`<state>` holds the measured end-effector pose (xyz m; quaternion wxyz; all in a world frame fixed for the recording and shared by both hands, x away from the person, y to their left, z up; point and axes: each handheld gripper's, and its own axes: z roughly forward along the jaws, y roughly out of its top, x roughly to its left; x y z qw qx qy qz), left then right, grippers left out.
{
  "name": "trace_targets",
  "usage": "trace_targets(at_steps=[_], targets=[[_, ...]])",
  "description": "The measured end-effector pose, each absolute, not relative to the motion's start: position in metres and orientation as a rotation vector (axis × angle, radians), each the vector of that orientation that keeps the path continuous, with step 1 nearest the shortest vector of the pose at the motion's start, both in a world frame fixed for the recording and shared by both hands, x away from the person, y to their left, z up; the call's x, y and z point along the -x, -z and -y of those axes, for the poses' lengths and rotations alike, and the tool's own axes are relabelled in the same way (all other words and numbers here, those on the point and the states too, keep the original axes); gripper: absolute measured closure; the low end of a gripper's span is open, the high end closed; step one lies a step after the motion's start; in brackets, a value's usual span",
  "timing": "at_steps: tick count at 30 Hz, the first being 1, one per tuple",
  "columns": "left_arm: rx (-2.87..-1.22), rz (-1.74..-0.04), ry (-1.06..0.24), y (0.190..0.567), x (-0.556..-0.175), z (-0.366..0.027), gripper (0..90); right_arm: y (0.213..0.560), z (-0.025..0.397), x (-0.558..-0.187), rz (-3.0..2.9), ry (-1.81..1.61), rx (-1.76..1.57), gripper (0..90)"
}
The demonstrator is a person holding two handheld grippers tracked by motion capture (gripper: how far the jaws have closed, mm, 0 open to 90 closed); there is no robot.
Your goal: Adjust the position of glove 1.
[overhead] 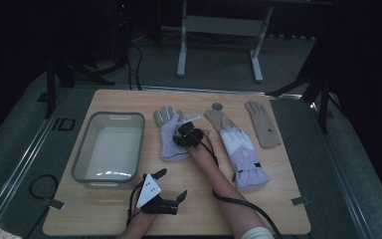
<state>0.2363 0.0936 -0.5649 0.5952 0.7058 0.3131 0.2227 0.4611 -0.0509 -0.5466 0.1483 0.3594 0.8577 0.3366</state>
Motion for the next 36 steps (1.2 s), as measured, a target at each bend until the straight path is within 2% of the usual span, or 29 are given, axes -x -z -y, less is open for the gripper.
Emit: trace_targets(at_steps=[1, 2, 3, 8, 15, 23, 28, 36], targets=[[-1.639, -0.727, -0.517, 0.565, -0.236, -0.094, 0.2, 0.547, 0.051, -0.461, -2.464, -0.972, -1.043, 72.1], [-1.639, -0.728, -0.517, 0.565, -0.236, -0.094, 0.1, 0.546, 0.05, -0.461, -2.459, -0.98, -1.071, 83.7], [-1.638, -0.729, -0.516, 0.565, -0.236, -0.094, 0.2, 0.545, 0.05, -0.46, -2.453, -0.986, -1.094, 87.9], [-1.634, -0.731, -0.514, 0.565, -0.237, -0.094, 0.2, 0.537, 0.051, -0.455, -2.44, -1.049, -1.124, 89.3], [-1.634, -0.73, -0.514, 0.565, -0.237, -0.094, 0.2, 0.508, 0.071, -0.435, -2.315, -1.23, -1.182, 89.5], [-1.639, -0.725, -0.52, 0.565, -0.237, -0.093, 0.1, 0.475, 0.125, -0.391, -2.156, -1.346, -1.306, 89.4], [-1.632, -0.732, -0.52, 0.565, -0.237, -0.093, 0.2, 0.473, 0.149, -0.369, -2.133, -1.367, -1.334, 89.4], [-1.636, -0.733, -0.527, 0.565, -0.237, -0.093, 0.1, 0.494, 0.18, -0.338, -2.113, -1.386, -1.459, 89.3]])
